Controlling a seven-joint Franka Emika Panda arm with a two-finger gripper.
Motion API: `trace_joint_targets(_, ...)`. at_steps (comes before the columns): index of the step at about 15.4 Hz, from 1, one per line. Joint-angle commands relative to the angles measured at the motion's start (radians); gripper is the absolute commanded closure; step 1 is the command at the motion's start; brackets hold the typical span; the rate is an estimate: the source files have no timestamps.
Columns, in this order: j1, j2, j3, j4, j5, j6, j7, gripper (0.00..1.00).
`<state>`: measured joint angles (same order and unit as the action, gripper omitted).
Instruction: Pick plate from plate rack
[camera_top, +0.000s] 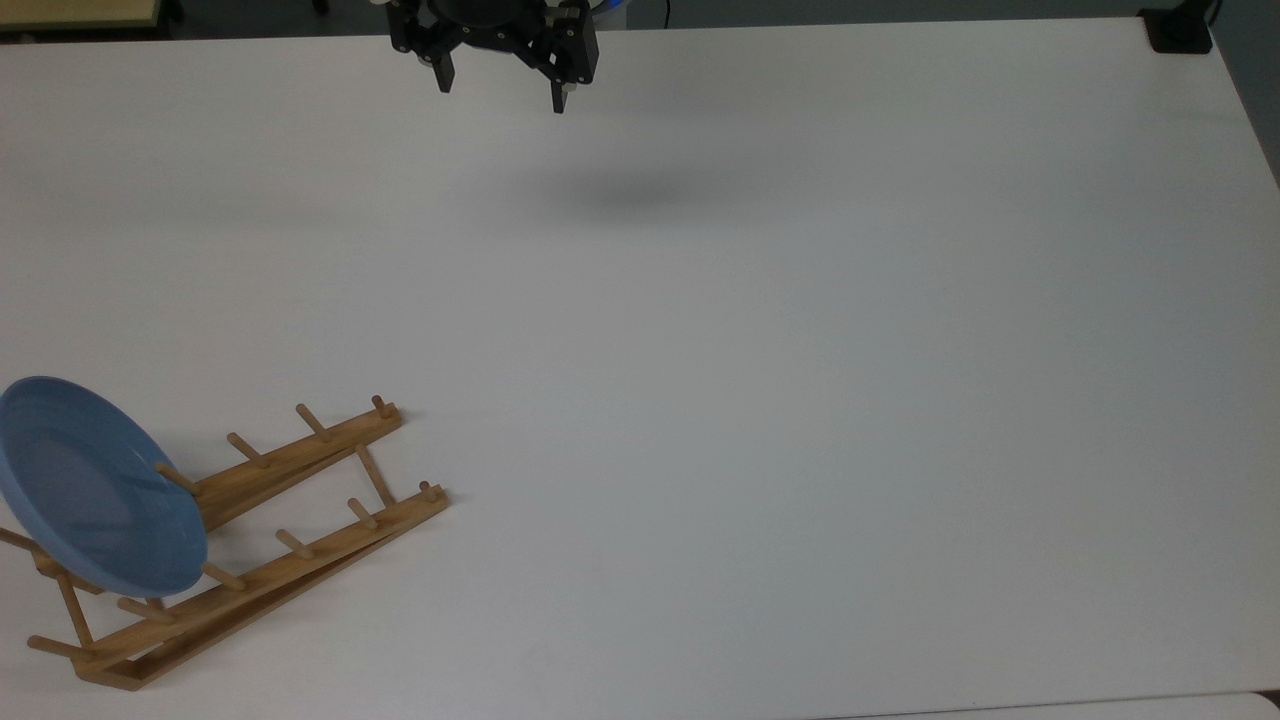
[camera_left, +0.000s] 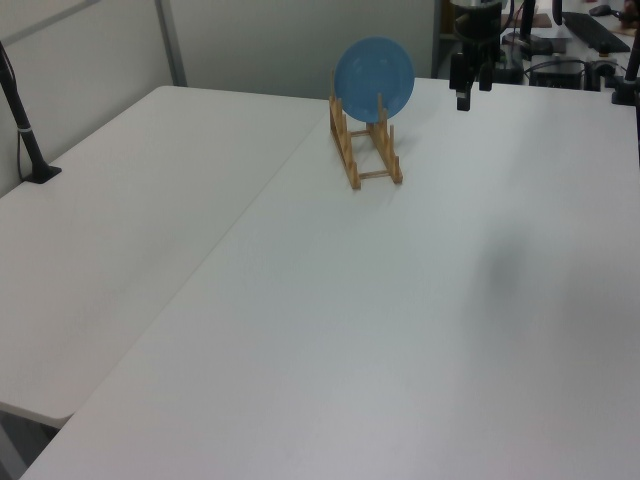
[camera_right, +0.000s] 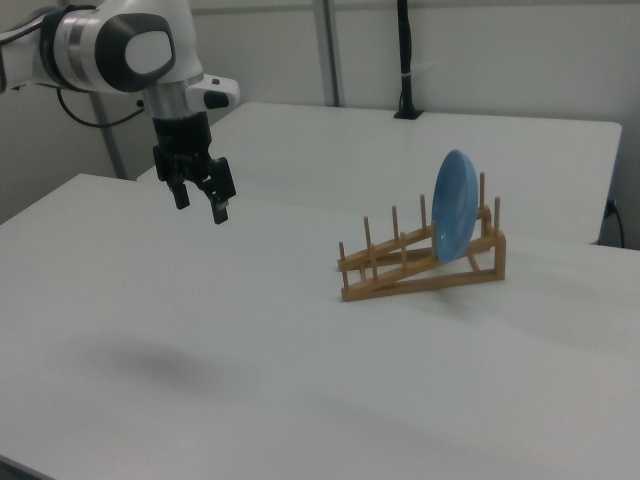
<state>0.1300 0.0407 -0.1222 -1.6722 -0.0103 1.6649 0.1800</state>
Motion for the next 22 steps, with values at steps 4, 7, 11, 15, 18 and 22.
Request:
trace_joint_targets(4,-0.001,-0.005,-0.007,0.008,0.015,-0.020,-0.025,0.00)
trace_joint_targets(7,0.000,-0.004,-0.007,0.008,0.015,-0.022,-0.020,0.00)
trace_joint_targets(11,0.003,-0.004,-0.005,0.008,0.015,-0.042,-0.027,0.00)
trace_joint_targets(15,0.003,-0.004,-0.007,0.008,0.015,-0.043,-0.027,0.00)
trace_joint_targets(18,0.002,-0.004,-0.007,0.008,0.015,-0.042,-0.027,0.00)
trace_joint_targets(22,0.000,-0.005,-0.007,0.008,0.015,-0.043,-0.027,0.00)
